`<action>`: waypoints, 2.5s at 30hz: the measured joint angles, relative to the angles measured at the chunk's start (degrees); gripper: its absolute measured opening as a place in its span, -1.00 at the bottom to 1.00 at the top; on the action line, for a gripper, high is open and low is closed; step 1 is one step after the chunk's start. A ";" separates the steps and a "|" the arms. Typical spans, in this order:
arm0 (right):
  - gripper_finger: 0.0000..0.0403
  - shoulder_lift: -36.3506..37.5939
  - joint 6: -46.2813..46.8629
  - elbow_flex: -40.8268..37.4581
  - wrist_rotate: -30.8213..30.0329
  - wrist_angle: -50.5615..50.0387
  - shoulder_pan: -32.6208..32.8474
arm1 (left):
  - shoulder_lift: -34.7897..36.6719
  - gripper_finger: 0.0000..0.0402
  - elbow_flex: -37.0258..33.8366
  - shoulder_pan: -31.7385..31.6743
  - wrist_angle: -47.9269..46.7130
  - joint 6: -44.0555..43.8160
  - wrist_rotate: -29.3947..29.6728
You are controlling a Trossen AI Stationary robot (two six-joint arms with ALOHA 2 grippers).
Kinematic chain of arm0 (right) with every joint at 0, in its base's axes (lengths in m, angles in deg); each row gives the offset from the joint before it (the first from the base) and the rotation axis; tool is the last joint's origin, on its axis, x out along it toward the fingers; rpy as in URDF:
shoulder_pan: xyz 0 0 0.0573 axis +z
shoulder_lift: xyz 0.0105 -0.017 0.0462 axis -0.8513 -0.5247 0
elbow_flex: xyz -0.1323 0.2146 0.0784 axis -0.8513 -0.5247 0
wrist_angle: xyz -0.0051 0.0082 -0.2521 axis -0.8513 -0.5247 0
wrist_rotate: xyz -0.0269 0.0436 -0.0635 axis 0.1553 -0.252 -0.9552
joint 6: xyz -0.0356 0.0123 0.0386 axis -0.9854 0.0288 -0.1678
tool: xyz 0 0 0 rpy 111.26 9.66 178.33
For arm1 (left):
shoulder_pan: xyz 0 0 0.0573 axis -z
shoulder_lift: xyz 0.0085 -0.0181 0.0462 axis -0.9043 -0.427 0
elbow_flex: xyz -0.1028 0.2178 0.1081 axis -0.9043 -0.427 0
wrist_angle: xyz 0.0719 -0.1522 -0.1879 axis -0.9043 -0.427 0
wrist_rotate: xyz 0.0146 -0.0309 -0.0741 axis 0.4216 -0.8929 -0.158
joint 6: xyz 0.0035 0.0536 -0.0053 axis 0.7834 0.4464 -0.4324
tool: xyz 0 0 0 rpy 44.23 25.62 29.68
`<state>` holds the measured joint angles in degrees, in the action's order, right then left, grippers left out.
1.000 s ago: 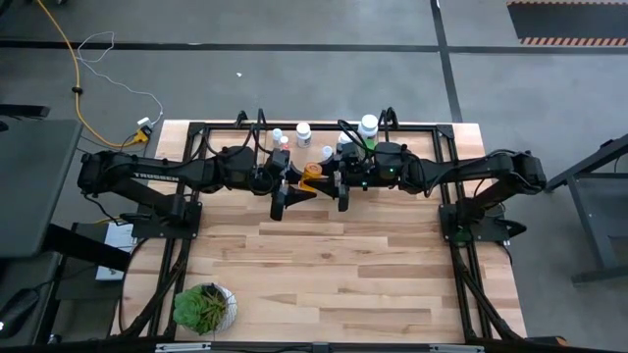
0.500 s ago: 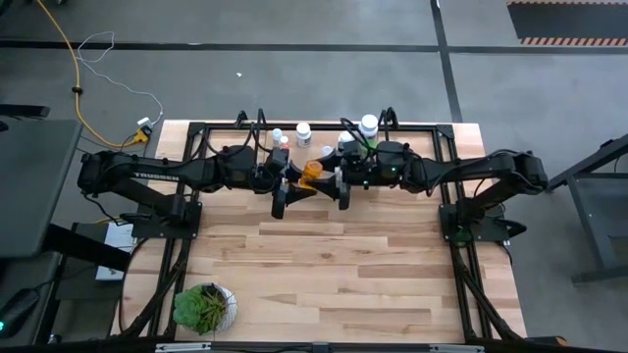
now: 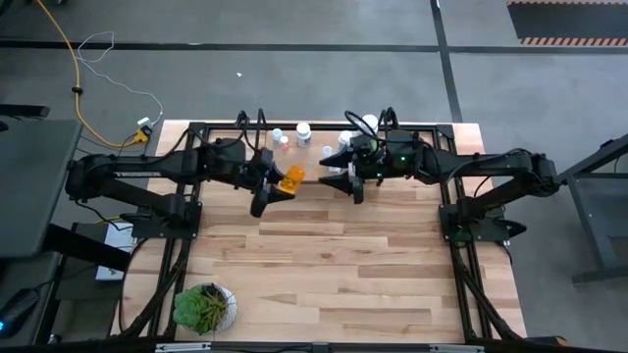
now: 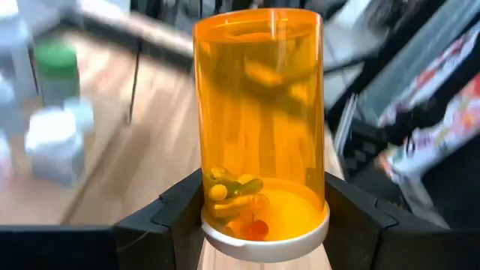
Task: Pick and place medicine bottles onto shelf by color
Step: Put the orange pill bottle on the shelf
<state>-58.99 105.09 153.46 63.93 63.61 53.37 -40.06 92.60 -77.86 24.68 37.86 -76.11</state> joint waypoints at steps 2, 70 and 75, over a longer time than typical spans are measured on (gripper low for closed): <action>0.41 -0.18 0.00 0.00 1.37 -2.31 0.03 | 0.62 -0.02 -0.02 -0.83 -5.05 0.13 -2.11; 0.06 -18.62 0.45 0.00 -3.39 3.09 4.04 | -11.02 -0.01 0.00 3.13 -9.98 14.27 0.81; -0.06 -18.62 0.47 0.00 -2.74 2.99 4.04 | -11.02 -0.01 0.00 3.13 -9.98 15.01 0.94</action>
<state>-77.61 105.56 153.46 61.19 66.61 57.40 -51.08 92.60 -74.72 14.70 52.88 -75.17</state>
